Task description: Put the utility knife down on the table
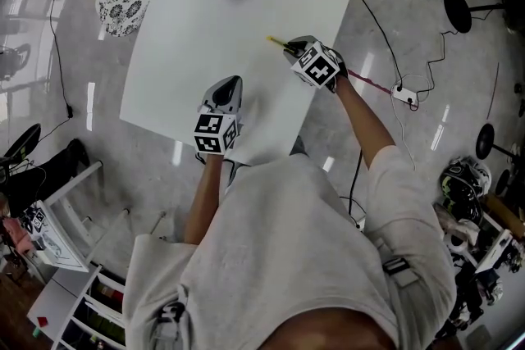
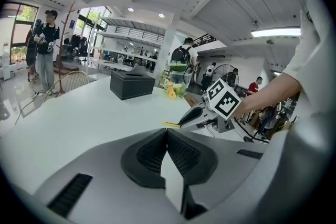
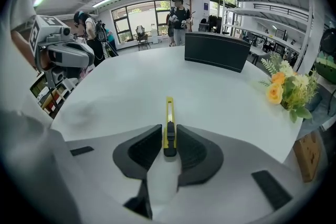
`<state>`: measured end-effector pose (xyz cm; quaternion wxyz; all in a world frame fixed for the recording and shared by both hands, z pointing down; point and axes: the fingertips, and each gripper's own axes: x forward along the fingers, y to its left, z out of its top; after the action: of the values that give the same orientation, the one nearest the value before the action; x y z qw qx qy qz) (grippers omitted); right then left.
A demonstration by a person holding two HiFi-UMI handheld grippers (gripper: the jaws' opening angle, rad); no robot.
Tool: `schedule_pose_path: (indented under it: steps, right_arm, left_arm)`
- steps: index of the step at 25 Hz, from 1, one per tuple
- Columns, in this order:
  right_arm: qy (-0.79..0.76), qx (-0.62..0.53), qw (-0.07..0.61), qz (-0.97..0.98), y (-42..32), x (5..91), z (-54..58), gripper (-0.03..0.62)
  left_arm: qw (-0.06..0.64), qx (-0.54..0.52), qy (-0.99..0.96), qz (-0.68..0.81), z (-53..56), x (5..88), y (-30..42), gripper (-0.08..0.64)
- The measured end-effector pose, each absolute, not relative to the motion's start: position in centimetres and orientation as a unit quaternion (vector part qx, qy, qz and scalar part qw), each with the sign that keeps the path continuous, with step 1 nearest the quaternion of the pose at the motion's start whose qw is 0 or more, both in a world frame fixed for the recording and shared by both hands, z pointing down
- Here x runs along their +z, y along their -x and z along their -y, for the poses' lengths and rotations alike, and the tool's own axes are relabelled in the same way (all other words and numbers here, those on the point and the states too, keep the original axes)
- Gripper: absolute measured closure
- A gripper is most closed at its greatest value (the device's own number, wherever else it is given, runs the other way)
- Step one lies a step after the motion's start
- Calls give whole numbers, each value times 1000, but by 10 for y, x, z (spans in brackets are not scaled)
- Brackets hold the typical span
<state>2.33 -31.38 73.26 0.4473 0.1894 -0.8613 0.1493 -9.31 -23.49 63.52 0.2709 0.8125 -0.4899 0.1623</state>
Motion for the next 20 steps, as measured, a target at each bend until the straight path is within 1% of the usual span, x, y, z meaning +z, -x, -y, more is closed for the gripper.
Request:
schedule_pose_path:
  steps: [2,3,5,13,15,20]
  right_arm:
    - [-189,155,444,862,-24,734,314,498]
    - [-190,155,443,862,-24,736,315,451]
    - [-199,150,440,863,-26,737,318,431]
    - [-272,169,388,864,-40,708,330,433]
    - [-294,179,369,863,-47,701,327,442]
    - [-361,214,313,852,-68,686,316,499]
  left_arm:
    - [270,162,-812,491,234,635,95,540]
    - [269,162,-812,492,234,634,95,540]
    - [267,162,-812,493,234,633,97,540]
    - [260,156,-819,488,233,625,96,540]
    - [257,156,-822,483,232,624,94,540]
    - [252,155,-829,474,233,620,92,540]
